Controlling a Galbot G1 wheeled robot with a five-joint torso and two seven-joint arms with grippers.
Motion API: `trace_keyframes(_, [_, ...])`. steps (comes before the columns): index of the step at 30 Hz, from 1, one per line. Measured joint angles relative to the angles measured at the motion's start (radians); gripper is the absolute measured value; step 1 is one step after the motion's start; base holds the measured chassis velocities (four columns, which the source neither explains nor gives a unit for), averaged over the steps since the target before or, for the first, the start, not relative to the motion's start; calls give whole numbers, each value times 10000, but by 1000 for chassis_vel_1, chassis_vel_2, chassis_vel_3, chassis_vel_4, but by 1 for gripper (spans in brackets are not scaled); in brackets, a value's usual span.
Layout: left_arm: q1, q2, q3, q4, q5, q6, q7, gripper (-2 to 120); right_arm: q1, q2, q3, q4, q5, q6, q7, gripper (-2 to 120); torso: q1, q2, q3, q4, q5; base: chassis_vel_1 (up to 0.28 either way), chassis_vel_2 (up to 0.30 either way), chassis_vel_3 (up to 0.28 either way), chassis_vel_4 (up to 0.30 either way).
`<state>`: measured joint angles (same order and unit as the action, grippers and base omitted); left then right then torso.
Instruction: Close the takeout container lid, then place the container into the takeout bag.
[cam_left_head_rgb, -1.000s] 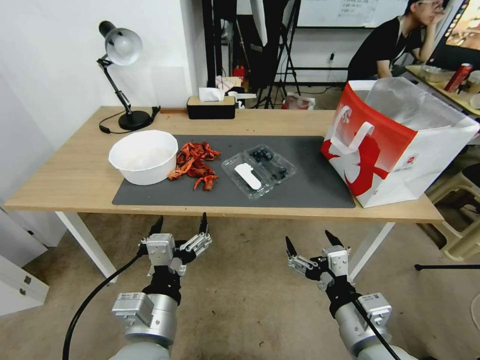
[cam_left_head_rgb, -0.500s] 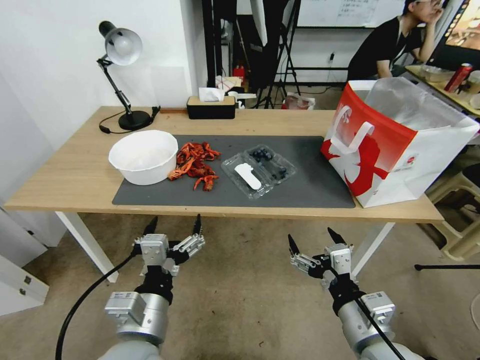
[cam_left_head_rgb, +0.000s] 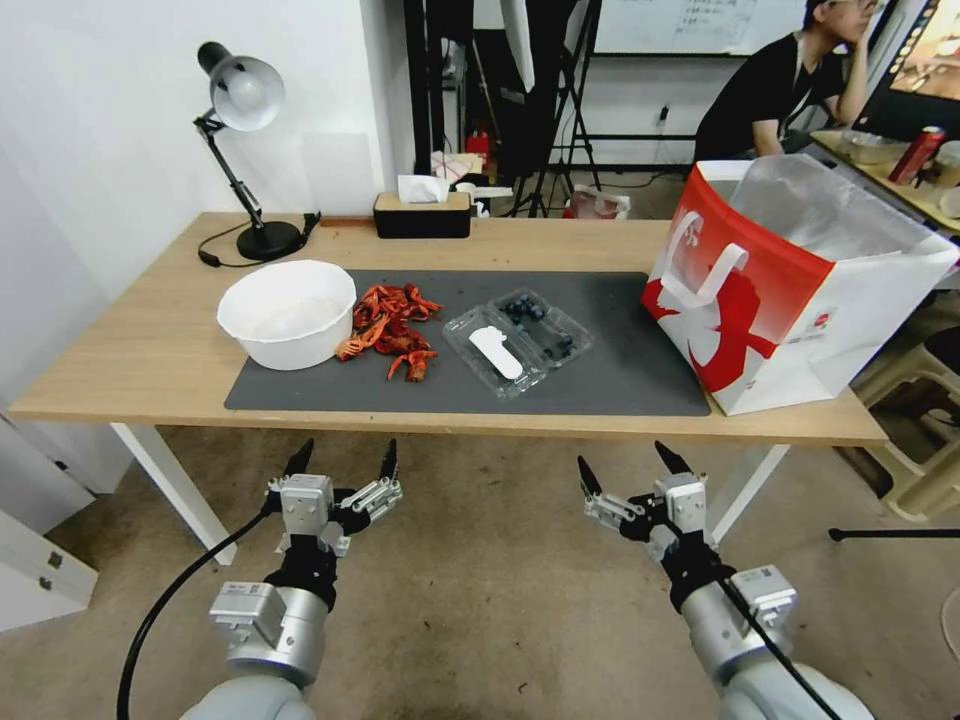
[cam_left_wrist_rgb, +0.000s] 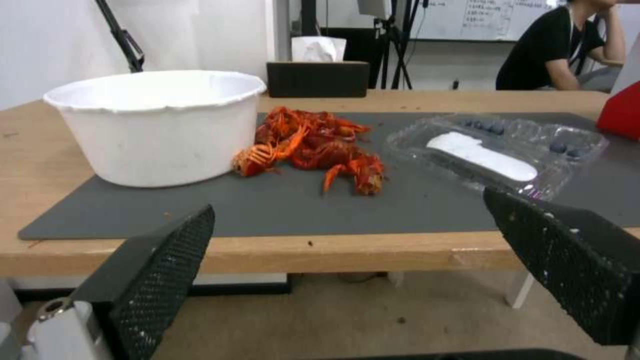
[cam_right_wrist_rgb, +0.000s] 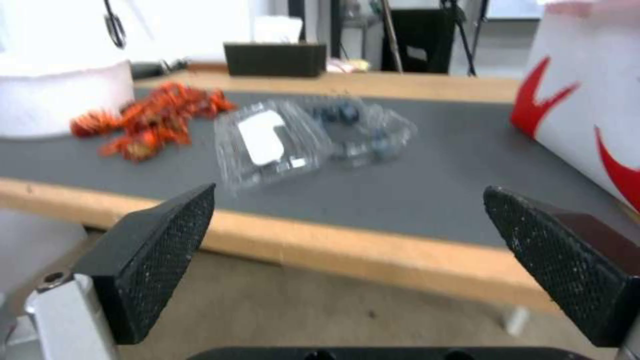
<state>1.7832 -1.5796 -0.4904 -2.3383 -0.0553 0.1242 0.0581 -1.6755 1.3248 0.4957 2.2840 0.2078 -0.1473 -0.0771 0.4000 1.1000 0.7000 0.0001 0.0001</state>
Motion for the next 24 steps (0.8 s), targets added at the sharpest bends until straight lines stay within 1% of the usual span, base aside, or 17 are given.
trace_keyframes(1, [0,0,0,0,0,0,0,100,0,0,0,0,0,0,0,100,0,0,0,0,0,0,0,0,0])
trace_keyframes(3, [-81,25,-7,158,4,-21,3,100,357,-343,31,-242,731,151,-10,100,0,0,0,0,0,0,0,0,0])
trace_keyframes(5, [-114,41,-8,239,24,-42,2,100,495,-448,42,-347,955,226,-16,100,0,0,0,-3,-2,0,0,0,0])
trace_keyframes(8, [-159,67,-90,491,131,-138,-11,100,1272,-882,17,-919,1814,533,-116,100,0,-1,0,0,0,0,0,0,0])
trace_keyframes(9, [-159,67,-90,491,131,-138,-11,100,1272,-882,17,-919,1814,533,-116,100,0,-1,0,0,0,0,0,0,0])
trace_keyframes(12, [-204,69,-222,626,139,-181,-16,100,2139,-1301,-162,-1524,2670,636,-108,100,1,0,1,-1,0,0,0,0,0])
trace_keyframes(13, [-204,69,-222,626,139,-181,-16,100,2139,-1301,-162,-1524,2670,636,-108,100,1,0,1,-1,0,0,0,0,0])
trace_keyframes(16, [-208,27,-289,658,138,-199,-21,100,3188,-1683,-429,-2140,3371,612,121,100,1,0,1,-3,0,0,0,0,0])
trace_keyframes(17, [-208,27,-289,658,138,-199,-21,100,3188,-1683,-429,-2140,3371,612,121,100,1,0,1,-3,0,0,0,0,0])
trace_keyframes(19, [-193,-12,-300,693,143,-233,-26,100,3884,-1876,-603,-2509,3588,513,268,100,1,-1,1,-1,0,0,0,0,0])
trace_keyframes(20, [-193,-12,-300,693,143,-233,-26,100,3884,-1876,-603,-2509,3588,513,268,100,1,-1,1,-1,0,0,0,0,0])
trace_keyframes(23, [-169,-59,-339,765,153,-299,-30,100,5240,-2214,-1070,-3145,3887,146,609,100,1,-1,0,0,-2,0,0,0,0])
trace_keyframes(24, [-169,-59,-339,765,153,-299,-30,100,5240,-2214,-1070,-3145,3887,146,609,100,1,-1,0,0,-2,0,0,0,0])
